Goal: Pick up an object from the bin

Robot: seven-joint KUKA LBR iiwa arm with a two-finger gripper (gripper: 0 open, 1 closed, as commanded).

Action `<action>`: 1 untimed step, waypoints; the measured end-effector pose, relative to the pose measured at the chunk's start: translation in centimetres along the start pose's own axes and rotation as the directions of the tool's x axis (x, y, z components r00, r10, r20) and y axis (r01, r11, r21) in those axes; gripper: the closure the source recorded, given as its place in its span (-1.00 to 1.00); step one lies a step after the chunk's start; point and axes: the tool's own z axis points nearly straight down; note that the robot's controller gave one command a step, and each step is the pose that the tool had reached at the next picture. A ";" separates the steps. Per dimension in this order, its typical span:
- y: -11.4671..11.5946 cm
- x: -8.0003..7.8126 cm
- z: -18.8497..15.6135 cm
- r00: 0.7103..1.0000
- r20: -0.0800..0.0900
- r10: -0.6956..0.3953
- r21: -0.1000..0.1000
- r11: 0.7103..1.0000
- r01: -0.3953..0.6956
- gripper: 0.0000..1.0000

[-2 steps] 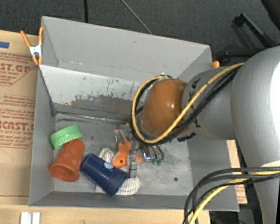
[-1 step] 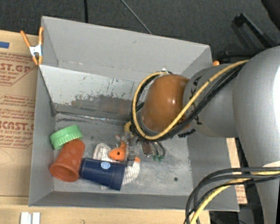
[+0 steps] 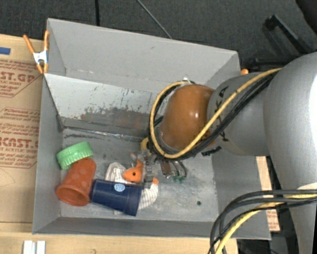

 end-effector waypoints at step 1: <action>0.0 0.0 -0.2 1.000 -0.002 0.000 0.000 1.000 0.000 1.00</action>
Offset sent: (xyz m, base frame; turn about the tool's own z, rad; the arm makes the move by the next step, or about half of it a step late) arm 0.0001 0.0000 0.0572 0.0000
